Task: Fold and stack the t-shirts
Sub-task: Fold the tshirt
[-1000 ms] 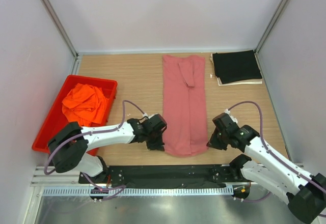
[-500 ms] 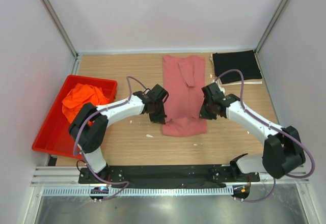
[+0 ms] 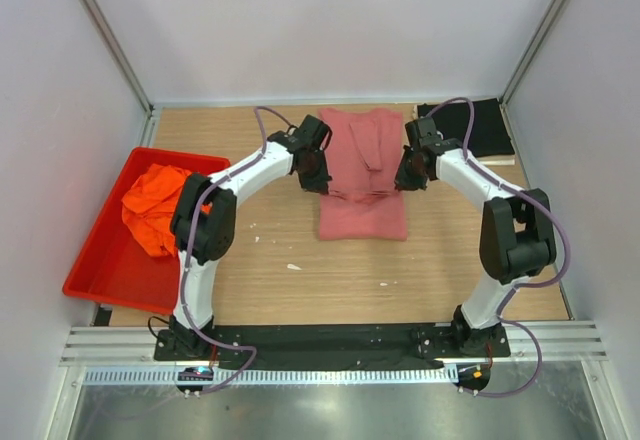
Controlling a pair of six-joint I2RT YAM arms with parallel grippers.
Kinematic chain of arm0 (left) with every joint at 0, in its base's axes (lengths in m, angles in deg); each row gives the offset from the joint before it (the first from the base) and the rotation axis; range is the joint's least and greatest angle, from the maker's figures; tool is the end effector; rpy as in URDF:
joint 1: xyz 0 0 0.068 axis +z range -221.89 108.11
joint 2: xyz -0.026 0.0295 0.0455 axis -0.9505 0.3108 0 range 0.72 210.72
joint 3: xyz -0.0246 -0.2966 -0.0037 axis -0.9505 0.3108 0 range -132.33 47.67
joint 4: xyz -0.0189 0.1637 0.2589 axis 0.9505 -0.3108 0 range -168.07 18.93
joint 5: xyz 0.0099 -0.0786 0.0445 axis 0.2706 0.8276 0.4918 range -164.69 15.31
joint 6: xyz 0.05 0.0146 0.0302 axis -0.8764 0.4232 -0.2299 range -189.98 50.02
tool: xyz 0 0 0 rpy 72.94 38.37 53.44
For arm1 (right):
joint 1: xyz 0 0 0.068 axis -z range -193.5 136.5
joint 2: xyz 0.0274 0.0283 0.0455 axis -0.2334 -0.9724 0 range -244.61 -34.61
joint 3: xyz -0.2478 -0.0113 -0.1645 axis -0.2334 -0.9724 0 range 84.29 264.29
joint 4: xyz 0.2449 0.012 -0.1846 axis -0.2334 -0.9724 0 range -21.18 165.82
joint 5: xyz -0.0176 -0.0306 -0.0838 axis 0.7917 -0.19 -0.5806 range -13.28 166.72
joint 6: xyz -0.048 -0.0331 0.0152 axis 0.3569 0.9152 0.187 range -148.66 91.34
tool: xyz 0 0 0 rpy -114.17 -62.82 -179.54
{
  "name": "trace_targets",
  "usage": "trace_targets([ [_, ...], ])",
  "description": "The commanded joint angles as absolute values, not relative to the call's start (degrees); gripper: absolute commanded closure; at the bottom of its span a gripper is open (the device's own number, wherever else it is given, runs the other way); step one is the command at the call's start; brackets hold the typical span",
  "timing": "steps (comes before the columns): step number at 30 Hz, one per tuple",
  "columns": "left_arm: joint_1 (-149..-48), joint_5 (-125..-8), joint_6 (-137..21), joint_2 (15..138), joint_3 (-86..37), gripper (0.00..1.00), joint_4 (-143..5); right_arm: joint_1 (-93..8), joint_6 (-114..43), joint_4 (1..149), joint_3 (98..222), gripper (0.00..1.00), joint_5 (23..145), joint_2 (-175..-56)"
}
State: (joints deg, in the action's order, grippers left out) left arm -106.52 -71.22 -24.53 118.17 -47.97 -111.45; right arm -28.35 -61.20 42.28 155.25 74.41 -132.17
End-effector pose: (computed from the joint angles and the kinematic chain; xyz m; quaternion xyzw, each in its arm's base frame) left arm 0.4124 -0.2879 0.2125 -0.0843 0.9666 -0.1770 0.1650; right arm 0.3929 0.1024 0.2202 0.1536 0.9538 0.0857 0.2437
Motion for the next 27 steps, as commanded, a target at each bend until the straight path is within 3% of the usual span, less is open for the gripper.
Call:
trace_targets([
  [1,-104.1,-70.2,-26.7,120.5,-52.9,1.0,-114.4,-27.6,-58.5,43.7,161.4,0.99,75.9,-134.0],
  [27,-96.8,-60.1,-28.6,132.9,-69.0,1.0,-107.9,-20.3,-57.3,47.0,173.7,0.99,83.7,-146.9],
])
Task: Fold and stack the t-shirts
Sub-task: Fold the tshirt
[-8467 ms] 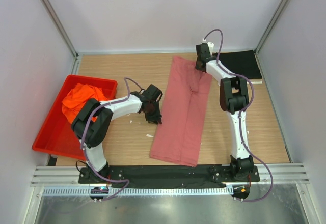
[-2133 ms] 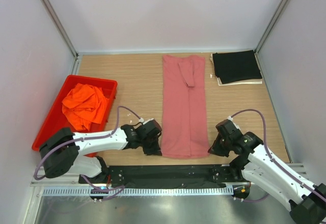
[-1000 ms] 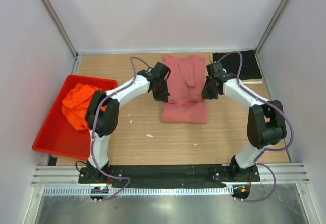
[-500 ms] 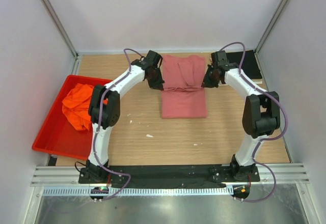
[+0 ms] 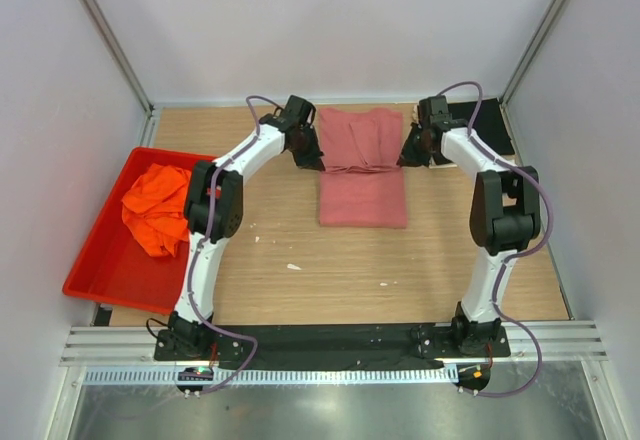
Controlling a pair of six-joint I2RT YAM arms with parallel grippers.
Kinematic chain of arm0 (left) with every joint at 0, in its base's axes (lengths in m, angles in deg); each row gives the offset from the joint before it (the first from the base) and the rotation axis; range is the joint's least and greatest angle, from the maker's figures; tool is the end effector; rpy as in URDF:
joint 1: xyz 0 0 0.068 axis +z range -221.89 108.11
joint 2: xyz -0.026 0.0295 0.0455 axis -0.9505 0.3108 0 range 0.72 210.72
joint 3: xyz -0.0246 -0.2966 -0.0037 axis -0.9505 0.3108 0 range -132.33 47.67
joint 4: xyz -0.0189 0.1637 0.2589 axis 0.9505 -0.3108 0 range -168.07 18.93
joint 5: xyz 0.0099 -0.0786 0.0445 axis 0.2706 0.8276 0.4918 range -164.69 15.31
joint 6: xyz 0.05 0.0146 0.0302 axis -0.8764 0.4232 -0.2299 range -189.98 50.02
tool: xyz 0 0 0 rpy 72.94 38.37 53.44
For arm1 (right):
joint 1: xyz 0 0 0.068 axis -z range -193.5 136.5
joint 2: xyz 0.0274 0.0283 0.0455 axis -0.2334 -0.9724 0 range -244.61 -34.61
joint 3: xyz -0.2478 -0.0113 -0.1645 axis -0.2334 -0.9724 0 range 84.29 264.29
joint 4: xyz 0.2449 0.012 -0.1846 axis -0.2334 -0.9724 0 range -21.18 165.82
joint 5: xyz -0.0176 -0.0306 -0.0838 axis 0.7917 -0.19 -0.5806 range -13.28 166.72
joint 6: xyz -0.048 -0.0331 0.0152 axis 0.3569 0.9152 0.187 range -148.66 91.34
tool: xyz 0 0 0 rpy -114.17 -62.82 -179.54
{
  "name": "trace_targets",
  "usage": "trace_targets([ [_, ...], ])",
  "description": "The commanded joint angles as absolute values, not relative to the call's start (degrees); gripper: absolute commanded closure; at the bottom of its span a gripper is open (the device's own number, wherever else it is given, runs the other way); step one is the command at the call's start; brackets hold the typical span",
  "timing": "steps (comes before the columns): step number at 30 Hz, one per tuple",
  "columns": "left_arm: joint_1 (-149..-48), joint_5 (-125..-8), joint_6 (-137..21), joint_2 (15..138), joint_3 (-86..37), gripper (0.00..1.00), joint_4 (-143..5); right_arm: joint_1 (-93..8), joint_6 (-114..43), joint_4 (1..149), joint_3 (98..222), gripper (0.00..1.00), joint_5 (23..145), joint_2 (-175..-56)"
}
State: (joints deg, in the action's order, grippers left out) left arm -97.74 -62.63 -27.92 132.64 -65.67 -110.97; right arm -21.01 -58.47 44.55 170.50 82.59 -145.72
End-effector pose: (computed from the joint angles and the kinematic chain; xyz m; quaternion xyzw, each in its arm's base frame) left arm 0.5105 -0.2575 0.1923 -0.1068 0.9515 -0.2347 0.1676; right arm 0.4765 0.0675 0.2164 0.1701 0.9403 0.1394 0.2596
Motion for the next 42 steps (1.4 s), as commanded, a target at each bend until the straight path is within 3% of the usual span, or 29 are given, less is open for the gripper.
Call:
trace_targets([
  [1,-96.4,-59.7,-28.6,133.9,-69.5,1.0,-107.7,-20.2,-57.1,46.9,174.0,0.99,83.8,-147.4],
  [20,-95.4,-57.8,-28.6,139.1,-72.9,1.0,-103.6,-17.9,-57.4,50.3,177.4,0.98,86.3,-152.7],
  [23,-95.2,-57.3,-28.5,139.5,-73.9,0.92,-102.7,-17.4,-57.8,50.9,178.9,0.93,86.5,-153.8],
  [24,-95.0,-57.2,-28.5,139.7,-76.4,0.82,-102.8,-17.3,-57.8,51.0,179.8,0.91,86.7,-154.4],
  [27,-94.0,-58.2,-29.3,138.9,-81.4,0.62,-106.5,-16.8,-57.7,48.0,184.7,0.73,86.8,-155.2],
  [28,-93.6,-60.7,-29.9,137.1,-81.4,0.6,-108.8,-16.7,-57.2,45.9,185.5,0.64,86.8,-154.7],
  [30,-93.4,-62.8,-31.7,133.5,-76.4,0.56,-109.1,-16.6,-56.1,44.4,184.7,0.55,86.1,-151.4],
  [33,-93.5,-62.5,-31.5,126.2,-63.8,0.55,-105.6,-16.5,-54.7,42.0,180.5,0.5,87.3,-148.0],
  [42,-98.8,-58.3,-31.0,113.1,-38.3,0.55,-95.0,-15.7,-48.7,40.3,163.1,0.5,95.3,-137.6],
])
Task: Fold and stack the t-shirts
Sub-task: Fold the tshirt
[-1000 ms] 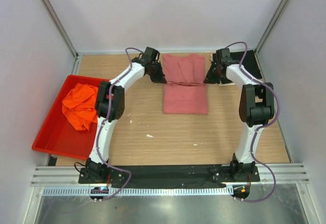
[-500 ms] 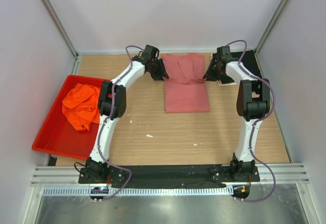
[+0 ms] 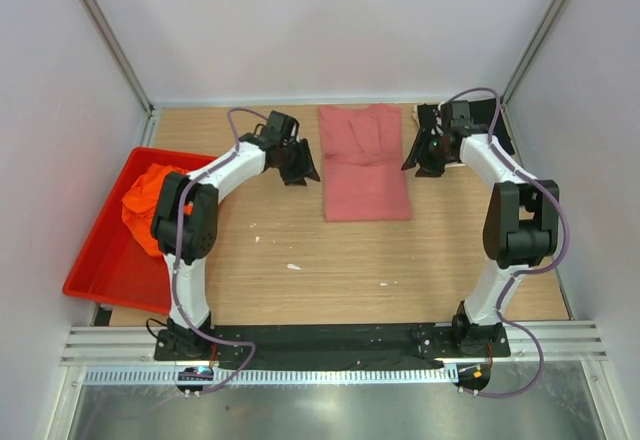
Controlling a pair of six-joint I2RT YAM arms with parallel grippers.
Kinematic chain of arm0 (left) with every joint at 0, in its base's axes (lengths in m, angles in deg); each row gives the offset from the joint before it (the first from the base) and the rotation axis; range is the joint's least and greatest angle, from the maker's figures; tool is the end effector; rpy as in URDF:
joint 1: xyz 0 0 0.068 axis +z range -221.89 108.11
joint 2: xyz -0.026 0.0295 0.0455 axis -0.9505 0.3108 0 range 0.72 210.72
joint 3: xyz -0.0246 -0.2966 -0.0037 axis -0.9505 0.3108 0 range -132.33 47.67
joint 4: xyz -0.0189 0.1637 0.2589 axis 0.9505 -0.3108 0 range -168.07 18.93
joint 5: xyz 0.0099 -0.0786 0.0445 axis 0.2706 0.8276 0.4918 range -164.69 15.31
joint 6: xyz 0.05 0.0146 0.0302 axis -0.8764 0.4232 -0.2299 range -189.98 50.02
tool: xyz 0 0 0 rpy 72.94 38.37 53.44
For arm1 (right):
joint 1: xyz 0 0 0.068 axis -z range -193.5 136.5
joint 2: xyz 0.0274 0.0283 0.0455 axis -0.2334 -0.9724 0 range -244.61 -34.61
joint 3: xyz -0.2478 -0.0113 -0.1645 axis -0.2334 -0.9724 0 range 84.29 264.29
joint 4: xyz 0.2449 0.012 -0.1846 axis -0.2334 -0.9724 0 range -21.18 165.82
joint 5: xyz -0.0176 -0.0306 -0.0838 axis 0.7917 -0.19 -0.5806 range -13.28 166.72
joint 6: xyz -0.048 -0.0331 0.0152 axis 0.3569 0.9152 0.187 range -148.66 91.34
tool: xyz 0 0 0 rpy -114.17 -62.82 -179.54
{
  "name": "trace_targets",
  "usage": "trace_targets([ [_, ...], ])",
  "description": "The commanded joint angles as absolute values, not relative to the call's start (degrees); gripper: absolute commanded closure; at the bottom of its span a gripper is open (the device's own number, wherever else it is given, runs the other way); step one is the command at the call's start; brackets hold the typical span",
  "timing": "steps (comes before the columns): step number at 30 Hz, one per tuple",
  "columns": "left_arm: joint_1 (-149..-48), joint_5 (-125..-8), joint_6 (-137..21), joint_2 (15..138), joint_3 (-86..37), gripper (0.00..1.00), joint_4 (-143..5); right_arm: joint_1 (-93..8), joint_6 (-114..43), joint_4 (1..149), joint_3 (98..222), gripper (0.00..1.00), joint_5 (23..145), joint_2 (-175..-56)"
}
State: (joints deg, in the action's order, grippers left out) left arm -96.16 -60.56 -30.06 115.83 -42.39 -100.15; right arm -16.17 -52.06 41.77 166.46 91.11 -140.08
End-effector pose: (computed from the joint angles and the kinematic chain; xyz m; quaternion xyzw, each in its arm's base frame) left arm 0.4535 -0.2162 0.2110 -0.0911 0.9405 -0.2615 0.1967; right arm 0.4523 0.0323 0.2331 0.1366 0.9429 0.1800 0.2446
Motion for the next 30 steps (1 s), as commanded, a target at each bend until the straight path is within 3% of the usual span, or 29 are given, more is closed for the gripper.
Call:
trace_targets([
  [1,-99.3,-58.3,-31.0,112.8,-35.8,0.55,-93.8,-15.6,-48.4,40.7,161.0,0.51,96.1,-137.4],
  [13,-103.9,-59.7,-29.6,115.2,-28.5,0.58,-89.1,-15.6,-46.2,45.2,149.6,0.57,98.0,-136.0],
  [15,-103.9,-59.8,-29.6,115.3,-28.5,0.66,-89.1,-15.6,-46.9,45.7,148.6,0.66,96.9,-135.3],
  [16,-104.0,-59.8,-29.6,115.2,-28.5,0.75,-89.2,-15.5,-47.8,46.0,147.6,0.72,96.2,-134.6],
  [17,-104.0,-59.7,-29.5,115.2,-28.5,0.81,-89.1,-15.6,-47.8,46.5,147.0,0.72,96.0,-134.3],
  [20,-104.0,-60.3,-28.4,114.6,-28.5,1.0,-90.3,-15.6,-50.3,48.1,143.5,0.95,94.7,-131.4],
  [30,-105.6,-63.9,-24.5,106.6,-17.4,1.0,-95.1,-15.7,-55.0,44.4,129.9,0.99,87.0,-117.4],
])
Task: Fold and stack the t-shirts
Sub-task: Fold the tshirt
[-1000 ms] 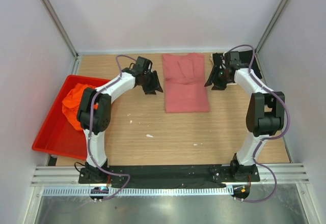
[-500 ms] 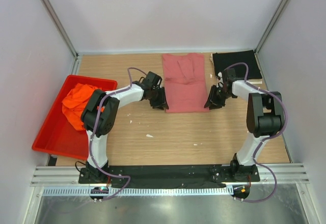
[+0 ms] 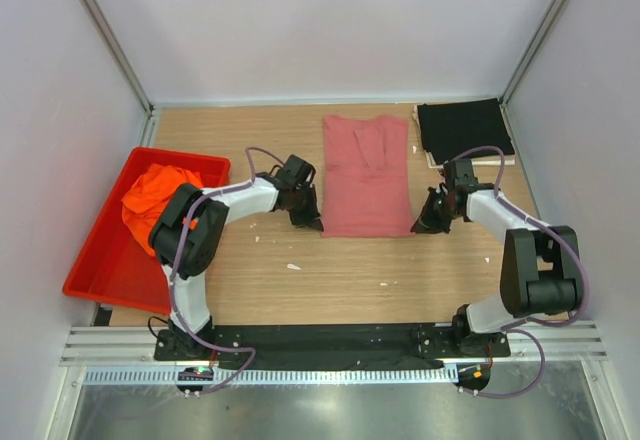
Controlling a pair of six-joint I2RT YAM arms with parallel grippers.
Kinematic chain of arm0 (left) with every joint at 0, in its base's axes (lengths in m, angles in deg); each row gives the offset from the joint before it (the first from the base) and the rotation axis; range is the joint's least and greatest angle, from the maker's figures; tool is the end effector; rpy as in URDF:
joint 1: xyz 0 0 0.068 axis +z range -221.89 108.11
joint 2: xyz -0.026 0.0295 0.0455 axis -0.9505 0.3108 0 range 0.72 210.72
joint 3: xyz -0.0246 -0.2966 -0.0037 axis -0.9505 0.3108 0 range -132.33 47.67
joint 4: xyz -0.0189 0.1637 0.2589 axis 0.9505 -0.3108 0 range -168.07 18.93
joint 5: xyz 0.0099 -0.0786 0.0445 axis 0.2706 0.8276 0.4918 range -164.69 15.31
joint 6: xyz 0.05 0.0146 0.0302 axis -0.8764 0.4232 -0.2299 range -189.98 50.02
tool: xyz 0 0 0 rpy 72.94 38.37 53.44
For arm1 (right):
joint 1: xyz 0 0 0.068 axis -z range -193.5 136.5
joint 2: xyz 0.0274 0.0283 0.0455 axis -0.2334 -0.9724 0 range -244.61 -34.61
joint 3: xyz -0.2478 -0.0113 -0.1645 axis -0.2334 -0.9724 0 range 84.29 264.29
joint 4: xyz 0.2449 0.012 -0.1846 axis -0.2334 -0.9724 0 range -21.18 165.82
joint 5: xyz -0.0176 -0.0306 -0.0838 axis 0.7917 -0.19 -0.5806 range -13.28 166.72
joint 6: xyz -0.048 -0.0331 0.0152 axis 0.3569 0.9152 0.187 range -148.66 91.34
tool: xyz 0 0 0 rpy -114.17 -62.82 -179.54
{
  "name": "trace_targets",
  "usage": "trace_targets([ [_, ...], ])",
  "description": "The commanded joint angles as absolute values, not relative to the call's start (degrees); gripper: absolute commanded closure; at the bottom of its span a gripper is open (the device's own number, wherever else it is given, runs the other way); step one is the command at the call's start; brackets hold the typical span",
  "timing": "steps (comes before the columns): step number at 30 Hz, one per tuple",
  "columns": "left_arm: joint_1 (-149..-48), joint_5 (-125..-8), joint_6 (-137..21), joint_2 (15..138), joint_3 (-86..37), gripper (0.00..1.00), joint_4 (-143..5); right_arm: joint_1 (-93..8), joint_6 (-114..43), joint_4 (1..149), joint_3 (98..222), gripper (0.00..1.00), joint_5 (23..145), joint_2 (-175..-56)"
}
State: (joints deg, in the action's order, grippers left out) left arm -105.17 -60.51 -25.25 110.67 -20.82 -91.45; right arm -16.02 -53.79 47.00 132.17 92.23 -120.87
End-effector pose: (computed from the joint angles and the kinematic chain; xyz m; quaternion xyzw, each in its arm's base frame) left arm 0.3564 -0.2468 0.1334 -0.0662 0.9607 -0.2449 0.1123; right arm 0.3126 0.0258 0.1597 0.1641 0.9577 0.1752 0.1586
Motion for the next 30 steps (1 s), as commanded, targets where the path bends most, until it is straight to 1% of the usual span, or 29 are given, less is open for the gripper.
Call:
trace_targets([
  [1,-105.8,-64.7,-24.3,104.7,-16.1,1.0,-95.0,-15.7,-55.8,44.3,128.0,0.99,87.1,-116.7],
  [8,-106.2,-65.2,-23.4,96.9,-8.2,1.0,-95.1,-17.8,-63.9,45.1,120.8,0.99,86.5,-111.7],
  [11,-106.2,-64.8,-21.7,95.2,-5.0,1.0,-95.4,-19.4,-66.4,46.3,116.7,0.99,87.1,-108.0],
  [16,-107.2,-64.7,-19.2,94.4,-0.7,1.0,-95.6,-23.0,-70.0,46.0,112.9,0.99,84.6,-104.4],
  [17,-107.8,-64.6,-19.1,94.3,-0.2,0.98,-95.5,-23.5,-70.1,46.0,112.4,0.99,84.2,-103.7],
  [19,-108.4,-64.0,-18.5,93.5,0.3,0.96,-95.7,-23.4,-70.2,44.9,112.1,0.94,82.8,-103.3],
  [20,-108.6,-64.0,-18.3,93.0,0.3,0.92,-95.8,-23.5,-70.1,44.3,112.2,0.87,82.4,-103.3],
  [22,-108.6,-64.8,-18.3,91.9,-0.5,0.88,-97.7,-23.5,-70.6,43.0,112.4,0.8,82.3,-103.1],
  [23,-108.6,-66.0,-19.1,91.7,-1.3,0.84,-99.1,-23.5,-70.8,42.5,112.3,0.77,82.0,-102.8],
  [26,-108.6,-69.3,-21.8,92.6,-6.5,0.79,-105.4,-23.6,-71.6,40.6,112.4,0.73,80.4,-101.3],
  [30,-108.5,-70.9,-23.8,93.4,-13.3,0.79,-108.2,-23.6,-72.3,37.9,115.3,0.7,79.3,-100.2],
])
